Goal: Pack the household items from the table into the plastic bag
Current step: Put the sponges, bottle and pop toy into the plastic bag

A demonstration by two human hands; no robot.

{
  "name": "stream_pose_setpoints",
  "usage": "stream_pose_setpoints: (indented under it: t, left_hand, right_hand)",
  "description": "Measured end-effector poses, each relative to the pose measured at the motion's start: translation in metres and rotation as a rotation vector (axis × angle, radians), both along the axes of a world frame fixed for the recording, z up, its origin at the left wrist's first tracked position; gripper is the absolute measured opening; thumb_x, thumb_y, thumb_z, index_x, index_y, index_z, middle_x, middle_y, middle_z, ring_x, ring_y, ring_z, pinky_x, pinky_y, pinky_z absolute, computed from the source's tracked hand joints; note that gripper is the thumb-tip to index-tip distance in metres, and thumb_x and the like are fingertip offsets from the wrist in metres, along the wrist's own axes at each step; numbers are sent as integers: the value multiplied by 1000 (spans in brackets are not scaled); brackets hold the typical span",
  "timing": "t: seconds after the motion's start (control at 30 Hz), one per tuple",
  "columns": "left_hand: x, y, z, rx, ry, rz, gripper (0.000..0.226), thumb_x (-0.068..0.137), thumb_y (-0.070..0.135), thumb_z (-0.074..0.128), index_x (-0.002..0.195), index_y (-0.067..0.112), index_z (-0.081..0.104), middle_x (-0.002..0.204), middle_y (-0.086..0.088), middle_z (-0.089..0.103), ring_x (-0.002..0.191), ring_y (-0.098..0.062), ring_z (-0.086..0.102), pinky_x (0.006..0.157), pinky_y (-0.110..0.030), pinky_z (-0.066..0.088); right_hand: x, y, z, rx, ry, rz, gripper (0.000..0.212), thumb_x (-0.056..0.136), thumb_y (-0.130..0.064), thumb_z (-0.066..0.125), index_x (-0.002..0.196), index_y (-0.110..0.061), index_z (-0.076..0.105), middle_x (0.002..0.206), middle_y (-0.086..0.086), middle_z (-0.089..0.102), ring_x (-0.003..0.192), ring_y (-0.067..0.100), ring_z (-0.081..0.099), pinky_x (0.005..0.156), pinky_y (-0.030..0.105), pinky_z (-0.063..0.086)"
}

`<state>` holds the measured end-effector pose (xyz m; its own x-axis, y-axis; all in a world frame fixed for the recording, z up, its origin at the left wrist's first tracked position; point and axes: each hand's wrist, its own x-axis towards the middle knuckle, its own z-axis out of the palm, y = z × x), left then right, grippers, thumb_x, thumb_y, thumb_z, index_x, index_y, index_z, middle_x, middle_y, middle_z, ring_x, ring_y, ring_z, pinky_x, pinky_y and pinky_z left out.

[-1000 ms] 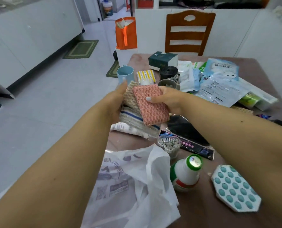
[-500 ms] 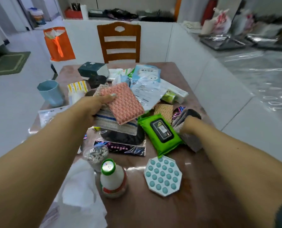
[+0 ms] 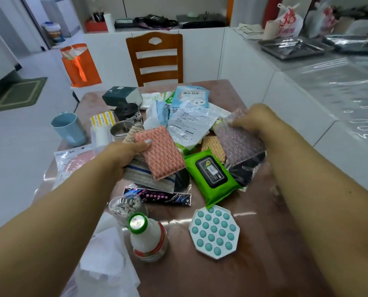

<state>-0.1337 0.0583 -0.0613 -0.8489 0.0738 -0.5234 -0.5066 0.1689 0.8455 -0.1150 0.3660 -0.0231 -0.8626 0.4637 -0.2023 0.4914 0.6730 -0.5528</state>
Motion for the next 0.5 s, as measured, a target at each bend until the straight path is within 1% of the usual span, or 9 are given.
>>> stream_pose_setpoints:
  t: [0.07,0.1,0.13,0.23,0.3,0.37,0.4,0.43,0.5]
  left_hand:
    - [2,9,4,-2,2,-24,58,70,30,81,115,1,57,90,-17,75,74,-33,73,65,-43,59]
    - [3,15,6,32,-14,-51,53,76,32,76,115,1,57,90,-17,74,74,-32,74,63,-41,59]
    - [5,21,9,88,-34,-73,52,80,38,71,115,2,57,92,-16,74,76,-32,73,63,-40,59]
    - [4,36,12,216,-70,-106,62,75,58,64,106,4,61,96,-17,73,88,-34,71,76,-46,58]
    - [2,43,10,191,-69,-128,52,70,47,73,99,5,61,84,-14,74,79,-32,71,75,-46,57]
    - [-5,47,4,165,-94,-109,47,71,32,79,104,3,60,79,-13,74,69,-31,72,67,-44,58]
    - [-9,47,2,153,-95,-92,51,71,28,80,109,2,60,81,-14,74,67,-31,72,63,-43,57]
    - [-14,46,-1,142,-95,-76,55,70,26,81,113,1,59,84,-16,74,68,-31,72,61,-43,57]
    - [-21,42,-7,131,-104,-51,55,70,26,81,115,1,59,89,-17,74,72,-33,72,62,-44,57]
  right_hand:
    - [9,-35,29,-696,129,108,38,91,-27,64,122,-6,56,94,7,67,77,20,66,65,26,56]
    - [13,-52,29,-922,131,166,39,94,-24,58,128,-7,51,95,7,68,77,18,67,63,26,57]
    - [11,-68,19,-1002,83,206,41,96,-26,54,133,-9,46,101,8,67,82,20,67,67,30,59]
    - [-2,-101,-24,-728,-63,213,62,90,-52,52,137,-17,32,126,11,55,105,31,61,89,46,54]
    - [-13,-107,-45,-675,-37,195,70,88,-63,44,135,-13,27,123,8,52,109,29,56,93,44,49]
    - [-30,-92,-55,-724,31,35,81,85,-71,34,140,-11,29,127,13,53,110,29,54,95,41,46]
    - [-37,-75,-62,-679,68,-85,82,87,-68,35,143,-8,30,132,15,52,110,28,53,96,39,43]
    - [-44,-56,-71,-595,88,-190,75,90,-60,40,142,-6,34,134,17,51,108,27,52,93,35,42]
    - [-52,-20,-96,-319,-50,-278,60,89,-47,51,135,-8,47,135,18,53,112,33,54,92,36,45]
